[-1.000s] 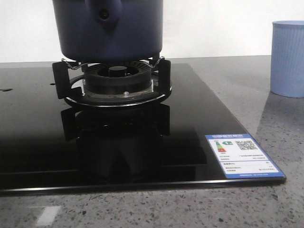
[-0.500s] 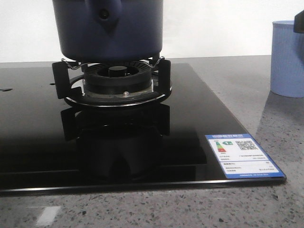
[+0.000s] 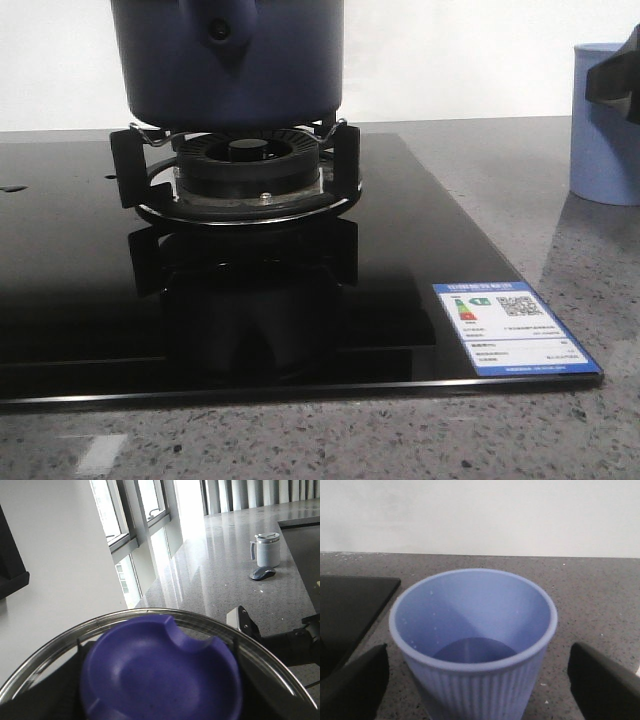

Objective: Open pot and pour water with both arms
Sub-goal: 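Grasp the light blue ribbed cup with the right gripper and lift it, then tilt the held cup over the open pot with the right gripper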

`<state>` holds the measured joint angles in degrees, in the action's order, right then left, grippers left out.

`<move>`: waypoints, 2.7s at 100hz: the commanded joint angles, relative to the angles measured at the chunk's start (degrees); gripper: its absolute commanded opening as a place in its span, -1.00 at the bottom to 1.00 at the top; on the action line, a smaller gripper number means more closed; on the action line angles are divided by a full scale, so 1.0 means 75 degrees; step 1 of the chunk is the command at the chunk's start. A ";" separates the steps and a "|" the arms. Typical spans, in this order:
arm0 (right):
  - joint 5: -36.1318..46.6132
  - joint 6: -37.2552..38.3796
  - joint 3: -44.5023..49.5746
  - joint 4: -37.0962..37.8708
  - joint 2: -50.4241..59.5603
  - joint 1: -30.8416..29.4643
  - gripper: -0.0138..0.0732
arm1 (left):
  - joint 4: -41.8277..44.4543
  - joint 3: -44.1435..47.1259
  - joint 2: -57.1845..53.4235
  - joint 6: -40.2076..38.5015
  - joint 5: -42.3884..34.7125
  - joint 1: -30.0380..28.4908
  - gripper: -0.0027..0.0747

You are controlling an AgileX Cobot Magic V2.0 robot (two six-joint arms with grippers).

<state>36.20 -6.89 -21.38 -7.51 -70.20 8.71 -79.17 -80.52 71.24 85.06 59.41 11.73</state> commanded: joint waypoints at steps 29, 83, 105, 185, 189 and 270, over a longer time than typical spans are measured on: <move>0.0948 0.0331 -0.0245 0.0057 -0.0133 0.0003 0.64 | -0.0823 -0.0263 -0.0225 -0.0076 -0.0197 0.0001 -0.15; 0.0965 0.0334 -0.0281 0.0668 0.0565 0.0007 -0.14 | -0.0630 -0.0263 -0.0244 -0.0076 -0.0241 -0.0031 -0.15; -0.0632 0.0334 -0.1647 0.1871 0.1552 0.0156 -0.14 | -0.0716 -0.0263 -0.0244 -0.0265 -0.0244 -0.0396 -0.17; -0.5864 0.0334 -0.7976 0.5239 -0.1492 0.3100 -0.14 | -0.0463 -0.0263 -0.1262 -0.0472 -0.0897 -0.0546 -0.17; -0.5864 0.0334 -0.8067 0.5401 -0.1617 0.3168 -0.14 | -0.0394 -0.0263 -0.1314 -0.0472 -0.0909 -0.0546 -0.17; -0.5188 0.0334 -0.8148 0.9053 -0.2465 0.3443 -0.14 | -0.0231 -0.0249 -0.1543 -0.0472 -0.1038 -0.0546 -0.17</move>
<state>-6.36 -4.33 -79.85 57.97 -90.73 34.60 -76.03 -80.52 60.78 82.01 54.51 7.74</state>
